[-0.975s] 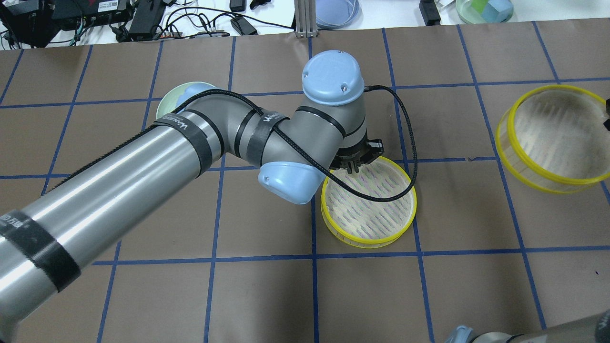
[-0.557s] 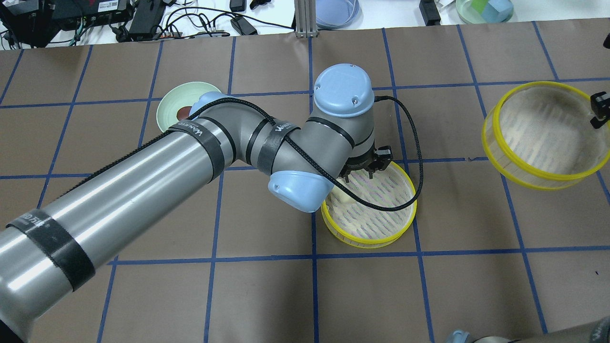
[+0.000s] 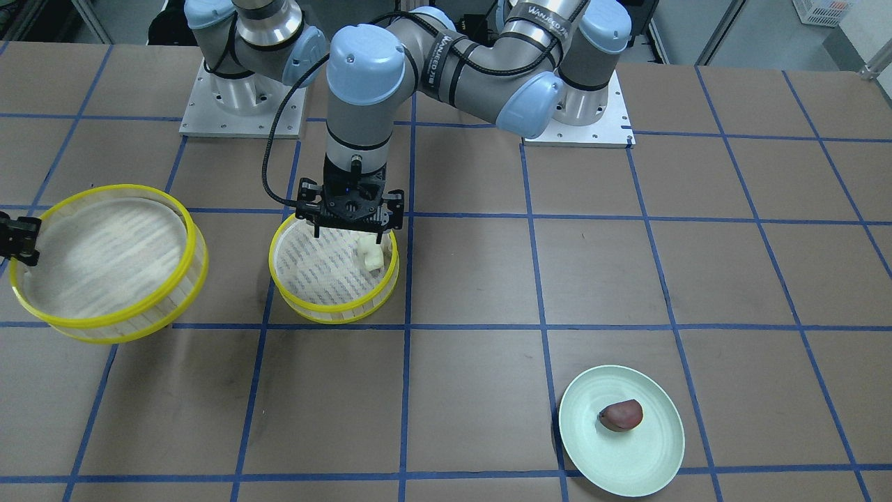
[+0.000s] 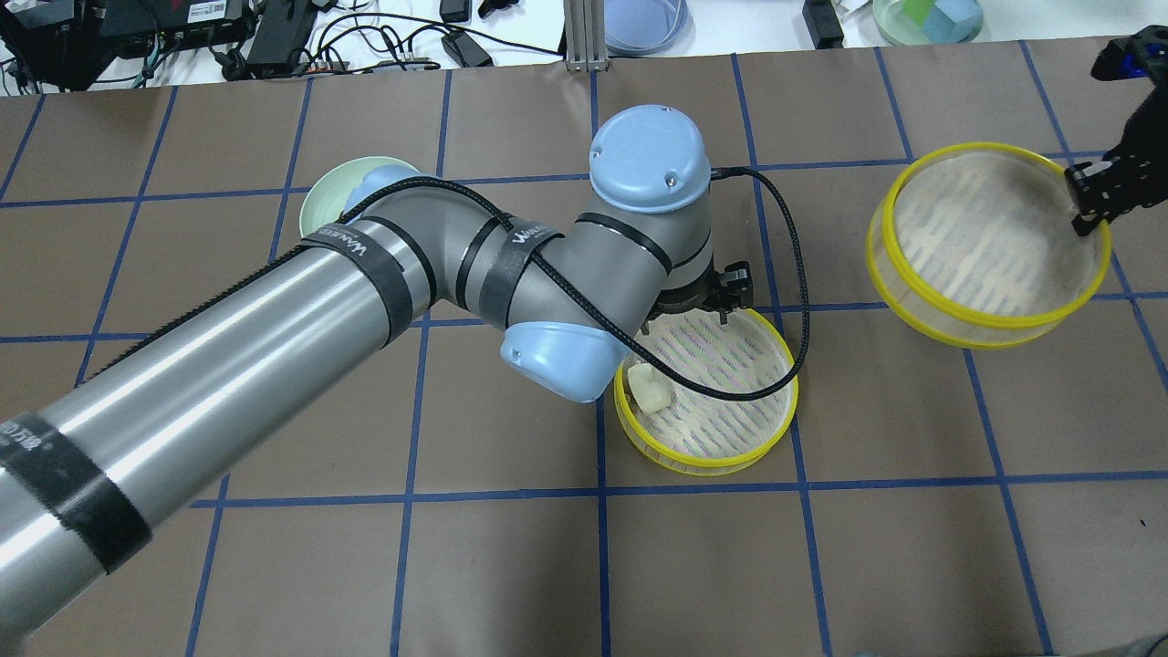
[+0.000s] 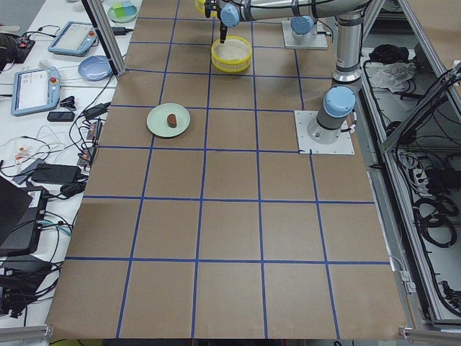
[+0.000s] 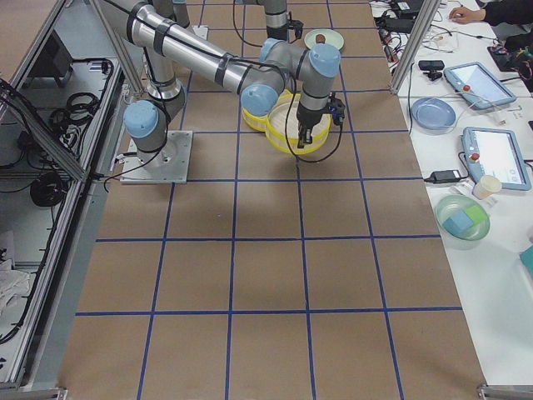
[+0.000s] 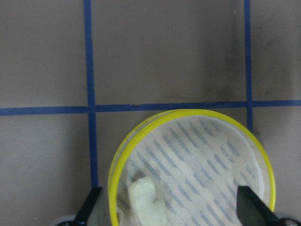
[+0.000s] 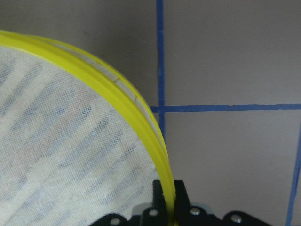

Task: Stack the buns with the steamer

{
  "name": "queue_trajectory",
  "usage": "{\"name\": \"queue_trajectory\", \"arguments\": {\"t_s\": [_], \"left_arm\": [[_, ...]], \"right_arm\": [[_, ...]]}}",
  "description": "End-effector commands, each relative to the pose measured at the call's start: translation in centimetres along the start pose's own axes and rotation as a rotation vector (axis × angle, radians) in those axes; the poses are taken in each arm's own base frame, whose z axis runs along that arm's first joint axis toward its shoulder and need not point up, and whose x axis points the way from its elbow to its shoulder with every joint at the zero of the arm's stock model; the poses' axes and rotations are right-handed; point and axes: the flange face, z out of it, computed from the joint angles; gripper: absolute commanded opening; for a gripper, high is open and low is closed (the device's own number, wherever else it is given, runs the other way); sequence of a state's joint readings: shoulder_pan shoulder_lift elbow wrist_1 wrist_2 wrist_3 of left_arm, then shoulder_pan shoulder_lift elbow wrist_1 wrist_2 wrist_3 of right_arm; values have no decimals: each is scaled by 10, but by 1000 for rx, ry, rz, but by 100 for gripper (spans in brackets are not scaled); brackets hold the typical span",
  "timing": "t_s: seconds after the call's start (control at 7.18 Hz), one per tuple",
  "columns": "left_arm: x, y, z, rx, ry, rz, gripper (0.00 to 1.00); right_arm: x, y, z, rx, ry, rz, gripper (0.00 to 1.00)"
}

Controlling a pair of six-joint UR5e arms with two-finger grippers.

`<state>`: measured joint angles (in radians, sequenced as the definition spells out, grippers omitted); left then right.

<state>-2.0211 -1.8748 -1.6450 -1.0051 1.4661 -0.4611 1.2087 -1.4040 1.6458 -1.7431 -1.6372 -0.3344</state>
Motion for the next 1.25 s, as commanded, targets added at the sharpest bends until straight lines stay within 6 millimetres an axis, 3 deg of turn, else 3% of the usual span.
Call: {"name": "queue_trajectory", "arguments": {"t_s": [0.0, 0.14, 0.28, 0.42, 0.56, 0.84, 0.98, 1.11], "left_arm": [[-95, -54, -36, 24, -20, 6, 100], [-152, -79, -45, 26, -39, -12, 100], [-204, -93, -40, -27, -62, -18, 100], [-251, -107, -24, -59, -75, 41, 100], [-281, -116, 0, -97, -73, 36, 100], [-319, -145, 45, -57, -125, 96, 99], [-340, -162, 59, -43, -137, 78, 99], [-360, -185, 54, -24, -199, 65, 98]], "right_arm": [[-100, 11, 12, -79, -7, 89, 0], [-155, 26, 26, -108, 4, 119, 0], [-202, 39, 35, -108, 19, 120, 0], [-232, 51, 47, -131, -19, 80, 0], [-233, 59, 66, -122, -11, 55, 0], [-228, 70, 68, -33, 14, -118, 0], [-228, 71, 70, -31, 13, -128, 0], [-228, 69, 70, -20, 16, -132, 0]]}}
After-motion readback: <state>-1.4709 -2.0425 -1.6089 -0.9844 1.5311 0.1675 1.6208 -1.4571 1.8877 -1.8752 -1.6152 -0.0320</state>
